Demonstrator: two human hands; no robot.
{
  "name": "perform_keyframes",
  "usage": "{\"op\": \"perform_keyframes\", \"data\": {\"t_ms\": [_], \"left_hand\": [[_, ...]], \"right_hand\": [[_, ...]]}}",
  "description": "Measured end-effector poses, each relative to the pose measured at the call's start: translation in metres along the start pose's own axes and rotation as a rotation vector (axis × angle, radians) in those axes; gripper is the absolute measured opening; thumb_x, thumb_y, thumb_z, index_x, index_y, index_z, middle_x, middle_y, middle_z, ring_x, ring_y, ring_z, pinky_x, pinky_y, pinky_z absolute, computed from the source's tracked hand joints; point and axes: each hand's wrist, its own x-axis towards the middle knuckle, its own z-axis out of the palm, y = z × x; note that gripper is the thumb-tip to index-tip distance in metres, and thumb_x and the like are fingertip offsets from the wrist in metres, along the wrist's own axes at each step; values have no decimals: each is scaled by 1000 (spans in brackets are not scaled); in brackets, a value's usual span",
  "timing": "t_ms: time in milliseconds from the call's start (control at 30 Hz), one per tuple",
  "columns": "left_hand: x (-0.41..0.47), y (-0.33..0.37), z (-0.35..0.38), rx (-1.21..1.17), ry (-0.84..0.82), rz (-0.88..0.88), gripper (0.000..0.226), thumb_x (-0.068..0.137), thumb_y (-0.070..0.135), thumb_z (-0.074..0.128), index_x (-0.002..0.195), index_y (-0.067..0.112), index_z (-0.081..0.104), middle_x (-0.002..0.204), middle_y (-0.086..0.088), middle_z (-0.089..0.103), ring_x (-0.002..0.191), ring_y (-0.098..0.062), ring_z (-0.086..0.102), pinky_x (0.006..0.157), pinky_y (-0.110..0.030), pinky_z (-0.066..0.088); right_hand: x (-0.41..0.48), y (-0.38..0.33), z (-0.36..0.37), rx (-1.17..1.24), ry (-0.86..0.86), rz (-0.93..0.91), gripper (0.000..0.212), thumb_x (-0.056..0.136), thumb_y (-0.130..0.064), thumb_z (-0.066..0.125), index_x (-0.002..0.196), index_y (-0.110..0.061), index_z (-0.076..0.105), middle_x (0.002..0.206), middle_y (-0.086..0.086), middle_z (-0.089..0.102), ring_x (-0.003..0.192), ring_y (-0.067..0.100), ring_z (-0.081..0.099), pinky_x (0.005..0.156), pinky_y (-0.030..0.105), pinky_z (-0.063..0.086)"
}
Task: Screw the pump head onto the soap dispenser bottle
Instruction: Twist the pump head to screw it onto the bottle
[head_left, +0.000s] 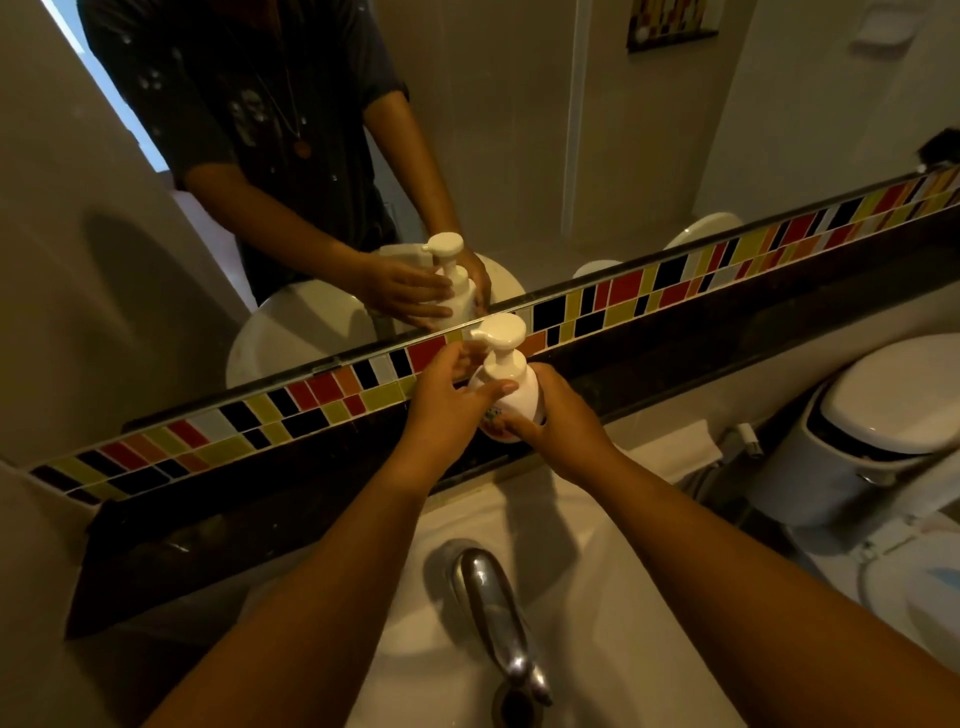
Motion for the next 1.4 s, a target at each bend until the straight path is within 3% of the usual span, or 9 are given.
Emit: {"op": "perform_keyframes", "data": {"t_ms": [100, 233, 433, 567, 700, 767, 1000, 1167, 1400], "left_hand": [[1, -2, -8, 53, -74, -5, 45, 83, 18, 71, 125, 24, 55, 131, 0, 59, 123, -18, 55, 78, -19, 48], [8, 6, 0, 141, -150, -11, 61, 79, 24, 75, 134, 23, 49, 137, -3, 56, 126, -22, 52, 88, -31, 47], [16, 13, 16, 138, -95, -64, 64, 79, 24, 76, 136, 16, 48, 138, -9, 53, 128, -29, 50, 89, -35, 43], [10, 6, 6, 122, 17, 41, 68, 73, 23, 81, 133, 20, 49, 140, -4, 45, 124, -20, 49, 89, -29, 48], [5, -1, -10, 57, -32, 19, 53, 80, 19, 75, 128, 26, 53, 130, 2, 60, 118, -15, 59, 75, -17, 49], [2, -3, -14, 84, -49, 15, 51, 82, 21, 73, 129, 26, 54, 129, 3, 61, 117, -13, 59, 75, -17, 50], [8, 12, 2, 180, -71, -56, 64, 73, 31, 80, 130, 21, 53, 133, -6, 60, 123, -26, 55, 96, -42, 50], [14, 17, 4, 158, -25, -70, 62, 72, 27, 81, 128, 17, 56, 129, -8, 62, 120, -28, 57, 85, -34, 48], [14, 18, -9, 223, -129, -32, 59, 79, 25, 76, 133, 19, 54, 134, -5, 59, 123, -25, 55, 91, -34, 48]], "right_hand": [[1, -1, 0, 10, 0, -13, 66, 80, -33, 71, 137, -19, 41, 139, 8, 52, 127, 25, 52, 102, 43, 47], [2, -3, 0, 28, -9, -2, 65, 80, -32, 71, 137, -19, 42, 139, 9, 53, 127, 25, 52, 104, 47, 45], [3, -1, -1, 24, -16, -7, 65, 81, -32, 70, 138, -17, 41, 140, 8, 52, 128, 25, 51, 104, 47, 46], [5, 0, -4, 18, -38, -21, 67, 80, -32, 70, 139, -18, 41, 141, 8, 51, 128, 26, 51, 103, 46, 47], [7, 2, -5, 19, -46, -34, 66, 80, -30, 71, 137, -18, 41, 140, 8, 52, 128, 26, 52, 103, 47, 47], [7, 3, -5, 25, -51, -44, 66, 80, -29, 72, 137, -18, 42, 140, 9, 52, 127, 27, 52, 103, 48, 46], [8, 0, -8, 57, -84, -48, 64, 81, -27, 71, 137, -19, 42, 137, 7, 54, 125, 24, 53, 101, 43, 48], [10, 0, -11, 71, -114, -39, 63, 82, -22, 70, 138, -19, 41, 140, 8, 52, 126, 26, 53, 95, 34, 47], [13, 2, -13, 85, -150, -22, 63, 84, -20, 68, 139, -19, 38, 141, 8, 50, 126, 26, 51, 98, 36, 46]]}}
